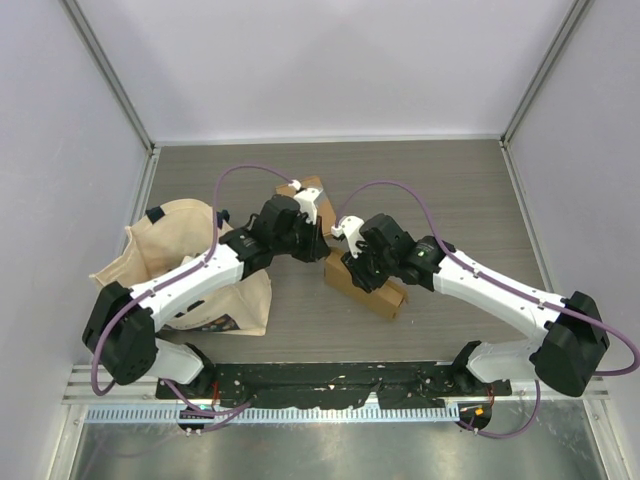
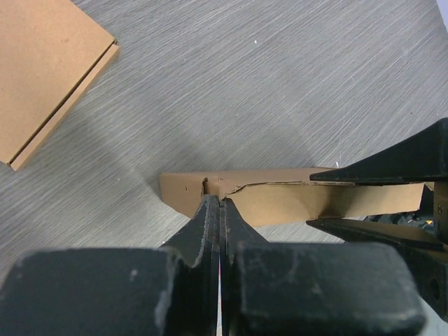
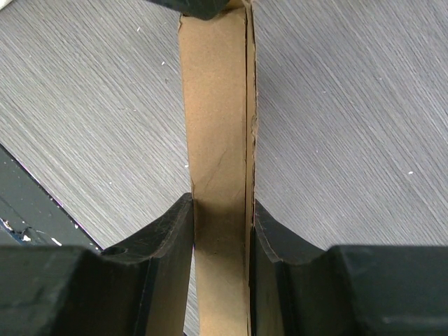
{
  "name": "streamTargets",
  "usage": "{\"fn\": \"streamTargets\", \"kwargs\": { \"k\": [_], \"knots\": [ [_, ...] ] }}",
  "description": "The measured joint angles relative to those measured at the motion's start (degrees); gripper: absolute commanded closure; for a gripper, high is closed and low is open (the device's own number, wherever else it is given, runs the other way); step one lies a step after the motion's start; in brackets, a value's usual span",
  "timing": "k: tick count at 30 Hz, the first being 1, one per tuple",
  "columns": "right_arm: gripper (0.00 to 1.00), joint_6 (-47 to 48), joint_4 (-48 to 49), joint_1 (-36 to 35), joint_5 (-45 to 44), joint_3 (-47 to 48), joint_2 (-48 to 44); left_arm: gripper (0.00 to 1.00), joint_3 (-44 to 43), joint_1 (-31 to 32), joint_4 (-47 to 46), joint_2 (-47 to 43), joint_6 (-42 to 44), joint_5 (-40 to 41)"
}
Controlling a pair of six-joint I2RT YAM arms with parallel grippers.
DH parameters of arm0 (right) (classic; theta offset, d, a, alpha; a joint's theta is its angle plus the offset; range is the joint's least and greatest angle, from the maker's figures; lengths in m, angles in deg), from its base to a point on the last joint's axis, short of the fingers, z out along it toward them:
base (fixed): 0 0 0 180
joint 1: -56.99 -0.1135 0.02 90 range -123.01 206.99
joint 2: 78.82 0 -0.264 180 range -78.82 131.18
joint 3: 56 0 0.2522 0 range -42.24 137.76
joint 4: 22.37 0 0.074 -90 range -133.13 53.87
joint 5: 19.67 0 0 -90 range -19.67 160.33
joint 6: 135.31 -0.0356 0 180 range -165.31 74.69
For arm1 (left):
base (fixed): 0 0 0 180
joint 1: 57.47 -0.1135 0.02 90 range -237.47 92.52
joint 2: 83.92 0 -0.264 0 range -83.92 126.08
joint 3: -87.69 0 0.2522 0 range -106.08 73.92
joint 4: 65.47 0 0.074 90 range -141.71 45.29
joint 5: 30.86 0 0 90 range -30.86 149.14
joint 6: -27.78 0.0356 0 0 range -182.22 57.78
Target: Fold the paper box
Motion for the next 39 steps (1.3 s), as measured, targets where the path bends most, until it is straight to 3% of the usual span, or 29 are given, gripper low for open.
{"fn": "streamTargets", "kwargs": {
  "k": [16,19,20,23,29,36,39],
  "knots": [
    [0.84,0.4,0.0,0.0,-0.7,0.3,0.2,1.00,6.7,2.2,-7.0,-4.0,-0.6,6.8],
    [0.72,0.2,0.1,0.0,-0.8,0.2,0.2,1.00,6.8,2.8,-7.1,-4.0,-0.7,8.0],
    [0.62,-0.1,0.2,0.0,-1.0,0.2,0.2,1.00,6.8,3.1,-7.2,-4.0,-0.7,8.5],
    [0.44,-1.9,0.7,-0.1,-2.2,-0.1,0.0,1.00,7.0,3.7,-7.5,-4.0,-0.9,9.7],
    [0.26,-11.8,0.4,-0.1,-7.7,-1.8,-3.6,1.00,7.5,4.0,-7.7,-4.1,-1.0,11.9],
    [0.24,-28.4,-9.4,-0.1,-13.4,0.7,-12.5,1.00,7.5,4.0,-7.6,-4.2,-1.3,12.8],
    [0.34,-35.6,-14.5,-0.1,-14.6,1.2,-17.2,1.00,7.5,4.0,-7.6,-4.2,-1.5,12.9]
  ]
}}
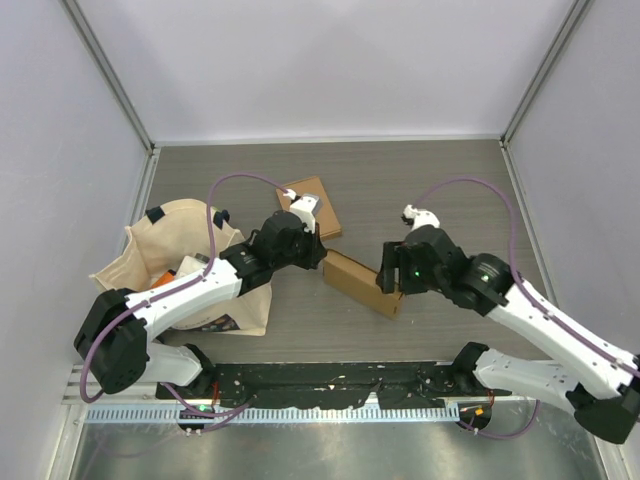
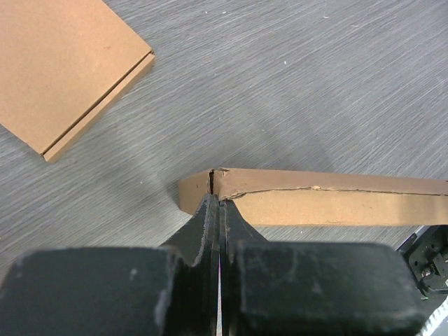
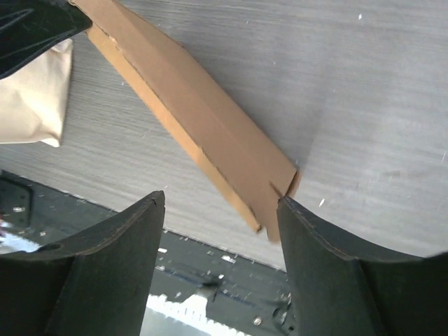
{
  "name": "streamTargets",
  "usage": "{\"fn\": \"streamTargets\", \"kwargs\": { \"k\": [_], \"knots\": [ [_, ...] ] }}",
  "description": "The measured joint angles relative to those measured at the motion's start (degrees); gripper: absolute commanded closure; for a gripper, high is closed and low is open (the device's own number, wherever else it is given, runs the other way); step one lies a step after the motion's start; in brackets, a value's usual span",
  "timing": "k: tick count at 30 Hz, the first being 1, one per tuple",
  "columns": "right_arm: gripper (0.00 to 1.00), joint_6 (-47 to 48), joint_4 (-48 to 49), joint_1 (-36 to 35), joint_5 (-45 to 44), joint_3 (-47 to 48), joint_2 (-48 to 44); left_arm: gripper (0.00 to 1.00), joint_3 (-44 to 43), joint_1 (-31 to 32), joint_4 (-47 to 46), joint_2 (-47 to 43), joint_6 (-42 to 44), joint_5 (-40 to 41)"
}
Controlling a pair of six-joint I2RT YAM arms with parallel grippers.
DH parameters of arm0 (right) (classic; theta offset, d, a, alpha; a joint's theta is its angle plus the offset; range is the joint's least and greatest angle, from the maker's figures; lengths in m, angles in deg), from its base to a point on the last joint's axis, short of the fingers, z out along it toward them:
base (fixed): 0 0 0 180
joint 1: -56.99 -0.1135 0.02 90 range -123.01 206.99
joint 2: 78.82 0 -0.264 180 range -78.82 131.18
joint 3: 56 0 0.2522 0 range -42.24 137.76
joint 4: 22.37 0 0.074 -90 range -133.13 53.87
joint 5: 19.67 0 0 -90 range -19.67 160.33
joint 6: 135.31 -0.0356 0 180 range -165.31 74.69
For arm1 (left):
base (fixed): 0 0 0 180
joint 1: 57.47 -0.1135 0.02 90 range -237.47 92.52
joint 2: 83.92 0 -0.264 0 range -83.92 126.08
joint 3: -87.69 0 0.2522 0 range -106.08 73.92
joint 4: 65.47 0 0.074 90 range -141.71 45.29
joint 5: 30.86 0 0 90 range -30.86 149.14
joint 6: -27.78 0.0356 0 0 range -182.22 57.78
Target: Fold the paper box
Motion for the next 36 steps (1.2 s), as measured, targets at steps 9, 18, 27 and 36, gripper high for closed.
{"fn": "streamTargets", "kwargs": {
  "k": [9,18,27,36],
  "knots": [
    [0.56,-9.8,-6.3,0.0,1.1,-3.6,-11.7,1.00,-0.1,0.0,0.1,0.1,-1.1,0.0],
    [0.60,-11.1,-7.5,0.0,0.2,-6.3,-9.5,1.00,-0.2,0.0,0.3,0.1,-1.1,-0.1],
    [0.81,-11.5,-4.9,0.0,-2.0,-8.1,-9.6,1.00,-0.2,0.0,0.3,0.1,-1.1,-0.3],
    [0.99,-12.5,-3.0,0.0,-2.4,-8.2,-10.2,1.00,-0.2,0.0,0.3,0.1,-1.1,-0.3]
  ]
}}
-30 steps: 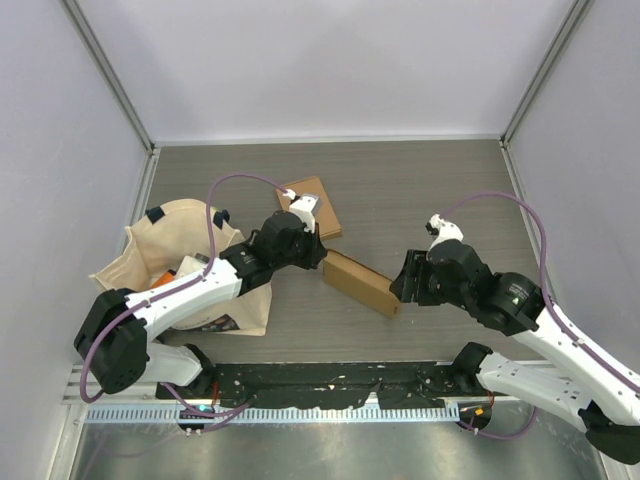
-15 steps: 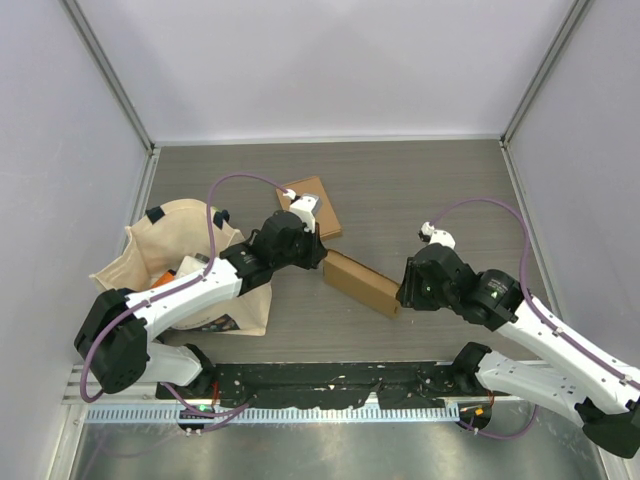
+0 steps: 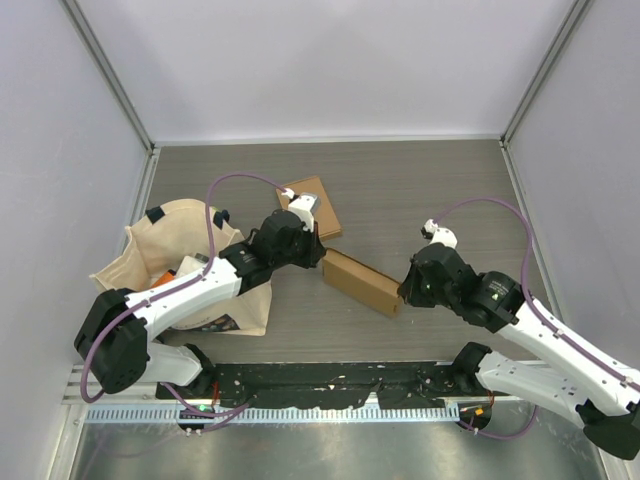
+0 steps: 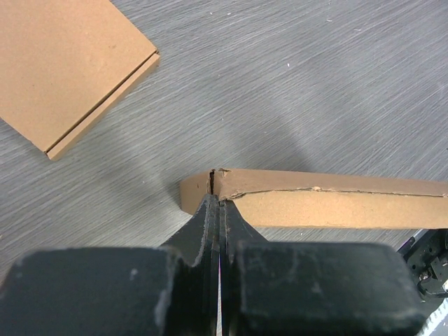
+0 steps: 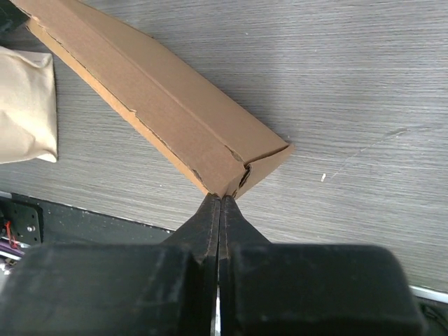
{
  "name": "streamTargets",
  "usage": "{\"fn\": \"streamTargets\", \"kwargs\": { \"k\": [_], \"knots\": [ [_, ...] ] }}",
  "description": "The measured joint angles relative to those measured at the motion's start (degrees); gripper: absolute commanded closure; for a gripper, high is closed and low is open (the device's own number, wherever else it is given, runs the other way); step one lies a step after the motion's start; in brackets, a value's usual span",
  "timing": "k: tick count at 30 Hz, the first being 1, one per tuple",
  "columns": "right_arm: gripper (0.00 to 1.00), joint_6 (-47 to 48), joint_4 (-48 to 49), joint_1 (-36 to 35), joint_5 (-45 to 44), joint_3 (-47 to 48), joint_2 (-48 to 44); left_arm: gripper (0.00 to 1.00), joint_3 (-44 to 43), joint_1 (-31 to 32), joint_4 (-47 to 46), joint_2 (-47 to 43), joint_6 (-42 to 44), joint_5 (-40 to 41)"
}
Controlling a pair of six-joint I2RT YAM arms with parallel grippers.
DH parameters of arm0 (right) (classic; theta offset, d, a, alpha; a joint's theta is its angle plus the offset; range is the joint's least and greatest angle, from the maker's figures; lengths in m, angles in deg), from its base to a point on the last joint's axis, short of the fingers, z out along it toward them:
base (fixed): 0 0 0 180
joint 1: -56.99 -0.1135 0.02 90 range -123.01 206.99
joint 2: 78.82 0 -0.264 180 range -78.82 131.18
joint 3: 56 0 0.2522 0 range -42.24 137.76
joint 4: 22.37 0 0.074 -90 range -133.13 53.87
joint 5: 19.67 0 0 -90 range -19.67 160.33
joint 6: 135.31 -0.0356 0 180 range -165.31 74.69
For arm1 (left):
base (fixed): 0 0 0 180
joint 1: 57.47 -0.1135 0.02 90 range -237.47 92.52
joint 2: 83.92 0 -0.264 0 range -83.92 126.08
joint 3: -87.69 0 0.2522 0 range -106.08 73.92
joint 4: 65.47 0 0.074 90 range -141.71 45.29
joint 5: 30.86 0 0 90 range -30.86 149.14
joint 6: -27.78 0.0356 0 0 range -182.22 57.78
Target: Fold the paper box
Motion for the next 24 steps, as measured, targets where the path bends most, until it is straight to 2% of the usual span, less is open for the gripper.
{"fn": "streamTargets", "kwargs": {
  "k": [15,20,22,24],
  "knots": [
    [0.99,-4.0,3.0,0.0,-0.6,-5.1,-2.2,1.00,0.2,0.3,-0.1,-0.2,-0.2,0.1],
    [0.99,-3.2,4.8,0.0,-1.1,-6.3,-2.8,1.00,3.5,0.4,-3.1,-2.3,-1.6,0.8],
    [0.96,-2.6,6.7,0.0,-1.1,-7.8,-3.5,1.00,4.9,0.7,-4.5,-3.3,-1.9,1.6],
    [0.87,-2.4,8.7,0.0,-1.1,-9.5,-4.7,1.00,6.1,1.0,-5.9,-4.0,-2.5,2.8]
  ]
}}
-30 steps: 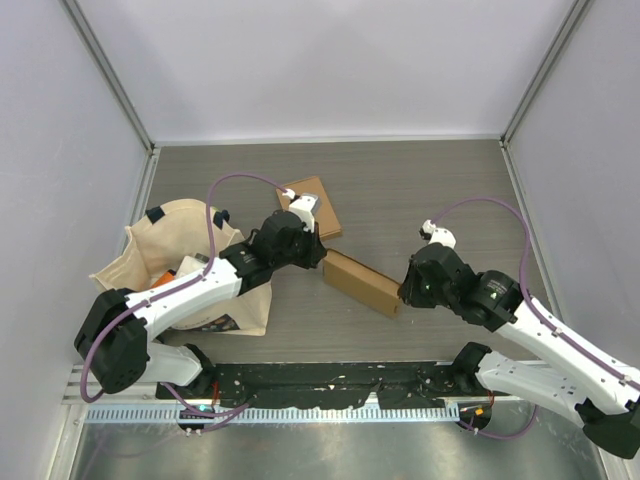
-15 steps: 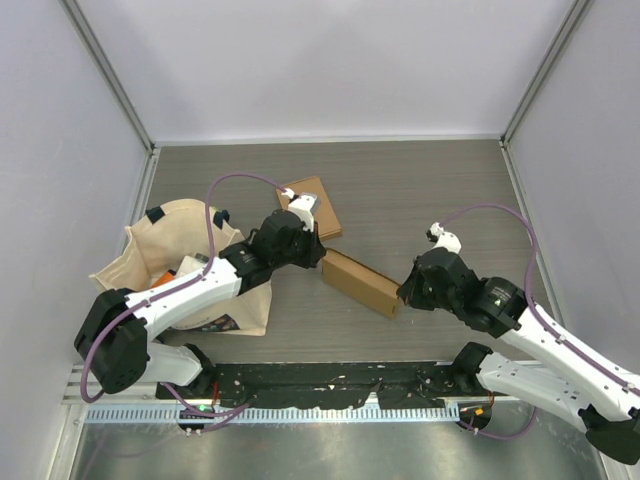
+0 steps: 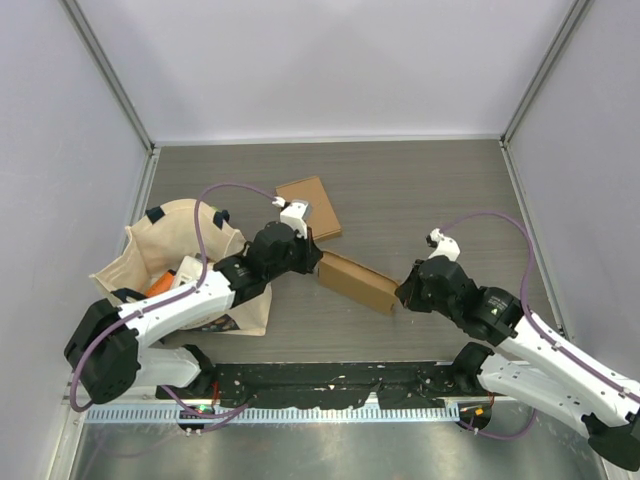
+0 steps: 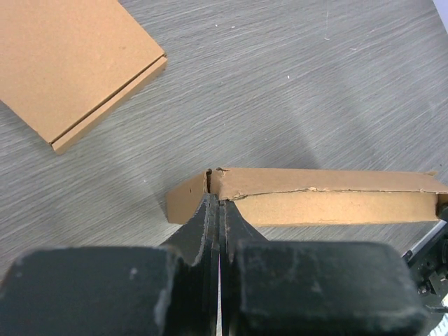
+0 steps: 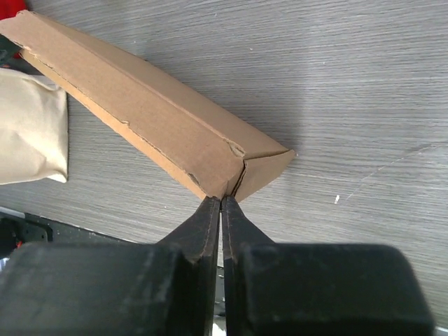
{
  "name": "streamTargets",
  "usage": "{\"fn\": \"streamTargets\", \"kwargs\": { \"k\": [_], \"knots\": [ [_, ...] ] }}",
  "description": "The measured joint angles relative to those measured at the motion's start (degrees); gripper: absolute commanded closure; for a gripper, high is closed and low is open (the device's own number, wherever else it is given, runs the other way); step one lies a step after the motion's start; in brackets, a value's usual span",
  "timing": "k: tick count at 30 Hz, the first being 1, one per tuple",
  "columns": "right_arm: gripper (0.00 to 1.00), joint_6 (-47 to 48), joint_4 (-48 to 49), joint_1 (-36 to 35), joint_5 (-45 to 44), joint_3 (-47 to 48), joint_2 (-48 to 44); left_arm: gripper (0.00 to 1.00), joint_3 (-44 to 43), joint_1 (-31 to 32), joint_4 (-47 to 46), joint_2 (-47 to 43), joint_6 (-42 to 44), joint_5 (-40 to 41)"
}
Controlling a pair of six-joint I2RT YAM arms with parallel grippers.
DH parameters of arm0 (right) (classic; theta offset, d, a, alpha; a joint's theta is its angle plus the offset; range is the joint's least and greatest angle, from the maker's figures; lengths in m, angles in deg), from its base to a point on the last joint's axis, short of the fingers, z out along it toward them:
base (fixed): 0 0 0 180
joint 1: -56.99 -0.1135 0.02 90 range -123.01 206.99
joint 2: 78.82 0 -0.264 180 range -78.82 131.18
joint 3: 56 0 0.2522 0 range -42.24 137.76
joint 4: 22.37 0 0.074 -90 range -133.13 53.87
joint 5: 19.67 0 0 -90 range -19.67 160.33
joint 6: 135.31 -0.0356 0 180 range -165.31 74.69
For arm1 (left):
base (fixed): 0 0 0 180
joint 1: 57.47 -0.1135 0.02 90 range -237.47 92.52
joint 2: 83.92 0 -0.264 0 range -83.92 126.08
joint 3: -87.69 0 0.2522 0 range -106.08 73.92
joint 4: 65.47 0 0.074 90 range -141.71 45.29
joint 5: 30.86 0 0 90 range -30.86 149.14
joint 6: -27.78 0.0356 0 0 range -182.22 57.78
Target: Fold the paper box
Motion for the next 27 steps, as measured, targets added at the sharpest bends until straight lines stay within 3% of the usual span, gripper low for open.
{"fn": "streamTargets", "kwargs": {
  "k": [3,10,11,13,21,27],
  "knots": [
    [0.69,-0.3,1.0,0.0,0.7,-0.8,-1.1,1.00,0.9,1.1,-1.0,-0.6,-0.2,2.4],
    [0.45,-5.4,0.1,0.0,2.9,-0.7,-6.0,1.00,2.3,3.0,-3.1,-0.9,-0.4,5.8],
    [0.34,-6.5,-0.3,0.0,2.9,-0.6,-7.0,1.00,2.4,3.2,-3.3,-0.9,-0.4,6.1],
    [0.21,-9.5,-1.6,0.0,2.6,-0.3,-9.4,1.00,2.5,3.4,-3.4,-0.9,-0.5,6.5],
    [0.18,-28.2,-4.1,0.0,-2.3,-0.3,-17.4,1.00,2.9,4.1,-3.2,-1.6,-1.4,8.5],
    [0.18,-41.0,-0.4,0.0,-1.4,-1.7,-12.0,1.00,3.2,4.5,-3.0,-2.0,-3.5,10.1]
  ]
}}
